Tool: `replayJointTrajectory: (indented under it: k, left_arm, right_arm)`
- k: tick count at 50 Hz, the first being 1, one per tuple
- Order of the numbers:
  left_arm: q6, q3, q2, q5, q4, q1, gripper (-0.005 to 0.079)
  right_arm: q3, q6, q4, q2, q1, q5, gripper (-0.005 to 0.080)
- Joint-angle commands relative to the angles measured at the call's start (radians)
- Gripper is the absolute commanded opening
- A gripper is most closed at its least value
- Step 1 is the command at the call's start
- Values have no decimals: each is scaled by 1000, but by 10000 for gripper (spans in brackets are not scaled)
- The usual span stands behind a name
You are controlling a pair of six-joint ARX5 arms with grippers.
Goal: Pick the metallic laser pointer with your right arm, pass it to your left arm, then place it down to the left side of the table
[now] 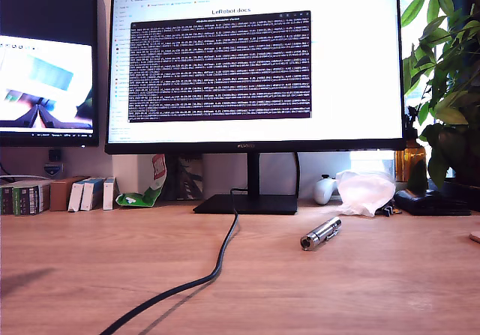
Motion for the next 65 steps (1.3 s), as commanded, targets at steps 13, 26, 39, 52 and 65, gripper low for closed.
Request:
replayJointTrajectory:
  k: [13,26,39,52,65]
  left_arm:
    - [315,236,378,203,-77,-2,-23]
    - [626,474,721,291,-300,-2,-24]
    - [837,634,985,299,-467,-2,-24]
    - [904,663,1086,299,-473,-2,-23]
    - [904,663,1089,299,-441,-2,-23]
  right_arm:
    - [230,-472,-88,328,0,-111,-11]
    - [462,-873,-190,714,-2,-123,-11]
    - [715,-1281,-299,1085,10,-117,-11]
    - [971,-1540,-452,1340,86,-32,-11]
    - [1040,-1852,-492,1460,218,169,-11]
